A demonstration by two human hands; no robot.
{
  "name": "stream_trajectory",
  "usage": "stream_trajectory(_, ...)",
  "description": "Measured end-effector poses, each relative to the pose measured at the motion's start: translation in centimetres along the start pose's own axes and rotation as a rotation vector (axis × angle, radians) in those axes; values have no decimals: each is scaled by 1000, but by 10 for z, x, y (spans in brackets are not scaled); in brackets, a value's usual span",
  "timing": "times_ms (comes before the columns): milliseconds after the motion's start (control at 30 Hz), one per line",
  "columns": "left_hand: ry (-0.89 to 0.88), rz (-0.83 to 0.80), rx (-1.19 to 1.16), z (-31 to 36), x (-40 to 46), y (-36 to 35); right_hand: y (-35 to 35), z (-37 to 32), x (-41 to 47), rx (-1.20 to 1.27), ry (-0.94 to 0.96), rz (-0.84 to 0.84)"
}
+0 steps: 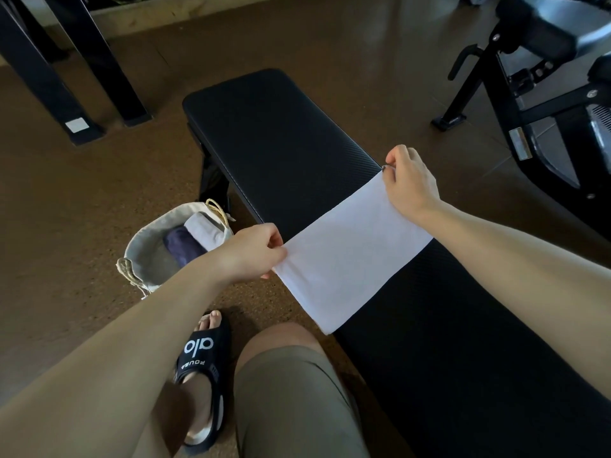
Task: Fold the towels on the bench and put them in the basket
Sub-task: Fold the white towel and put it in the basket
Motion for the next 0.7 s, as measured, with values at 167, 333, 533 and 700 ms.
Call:
stream_trajectory(167, -4, 5, -63, 0, -1, 1, -1, -3, -1, -141, -5, -14)
stream_trajectory(333, -43, -7, 0, 4, 0, -1, 19, -33, -13, -333, 113, 155)
stream_trajectory(533, -61, 19, 108, 6, -3, -1, -26, -131, -114, -52, 475, -226)
stream_trajectory(700, -58, 69, 178, 3, -5, -1, -26, -73, -122, -228, 314, -351)
Point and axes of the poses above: each hand's wrist, its own x-axis towards the middle knuckle, its own y-axis out of the back of the hand, z = x × y, the point moved 9 cm from there along x, towards the middle knuckle, and after that the axes turned 2 degrees about -x, right-handed, at the moved point
